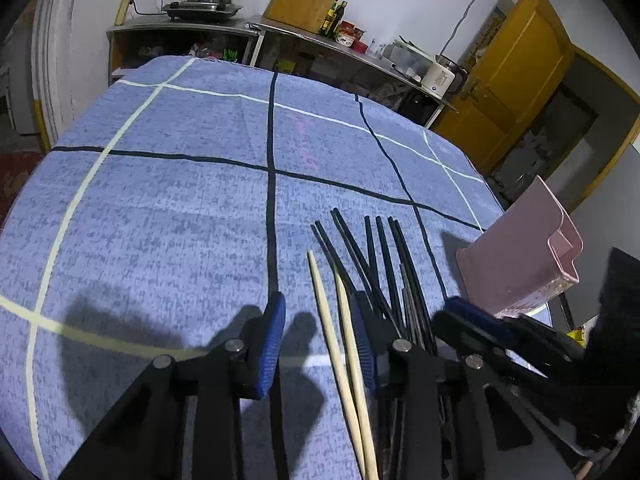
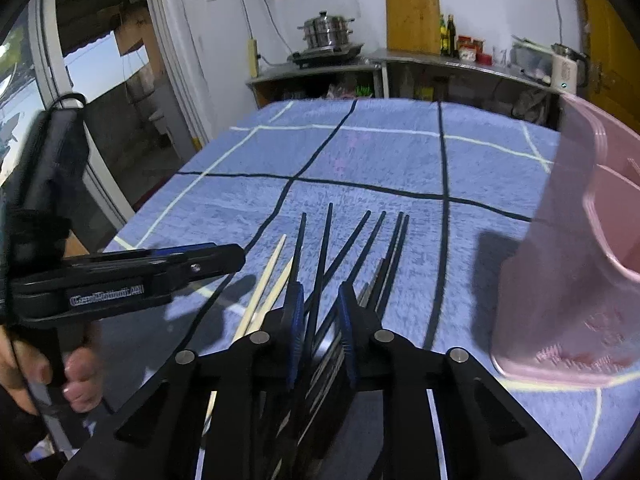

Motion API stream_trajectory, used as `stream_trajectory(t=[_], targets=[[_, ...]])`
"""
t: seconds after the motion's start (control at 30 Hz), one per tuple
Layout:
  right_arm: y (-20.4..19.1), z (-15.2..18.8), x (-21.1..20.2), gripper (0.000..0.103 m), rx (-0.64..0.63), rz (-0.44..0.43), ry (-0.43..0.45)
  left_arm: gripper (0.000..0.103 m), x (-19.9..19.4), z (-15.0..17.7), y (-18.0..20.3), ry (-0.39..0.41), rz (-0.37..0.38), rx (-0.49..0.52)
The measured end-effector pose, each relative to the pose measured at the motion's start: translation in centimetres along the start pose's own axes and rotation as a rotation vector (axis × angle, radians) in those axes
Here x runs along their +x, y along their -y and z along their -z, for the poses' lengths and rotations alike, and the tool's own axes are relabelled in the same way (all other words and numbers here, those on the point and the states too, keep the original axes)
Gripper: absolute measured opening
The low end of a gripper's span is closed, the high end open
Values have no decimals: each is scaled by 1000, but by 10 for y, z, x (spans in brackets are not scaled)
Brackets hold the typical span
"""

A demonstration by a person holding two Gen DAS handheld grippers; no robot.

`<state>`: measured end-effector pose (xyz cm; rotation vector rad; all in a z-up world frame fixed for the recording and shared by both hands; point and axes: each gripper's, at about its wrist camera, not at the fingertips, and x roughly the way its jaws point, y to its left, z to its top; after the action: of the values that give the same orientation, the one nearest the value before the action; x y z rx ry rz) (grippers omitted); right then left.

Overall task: Organize utensils
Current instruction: 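Grasp black chopsticks with the right gripper while the left gripper grasps black chopsticks too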

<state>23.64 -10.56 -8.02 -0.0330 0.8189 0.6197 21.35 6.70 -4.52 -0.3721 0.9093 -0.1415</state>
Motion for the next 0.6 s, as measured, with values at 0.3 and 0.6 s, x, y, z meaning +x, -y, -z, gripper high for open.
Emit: stream_trajectory(t=[0.3, 0.6], targets=[[3, -8, 38, 12, -6, -31, -79, 35, 10, -14, -7, -19, 2, -19], [6, -12, 48, 7, 8, -31, -95, 28, 24, -22, 6, -45, 12, 5]])
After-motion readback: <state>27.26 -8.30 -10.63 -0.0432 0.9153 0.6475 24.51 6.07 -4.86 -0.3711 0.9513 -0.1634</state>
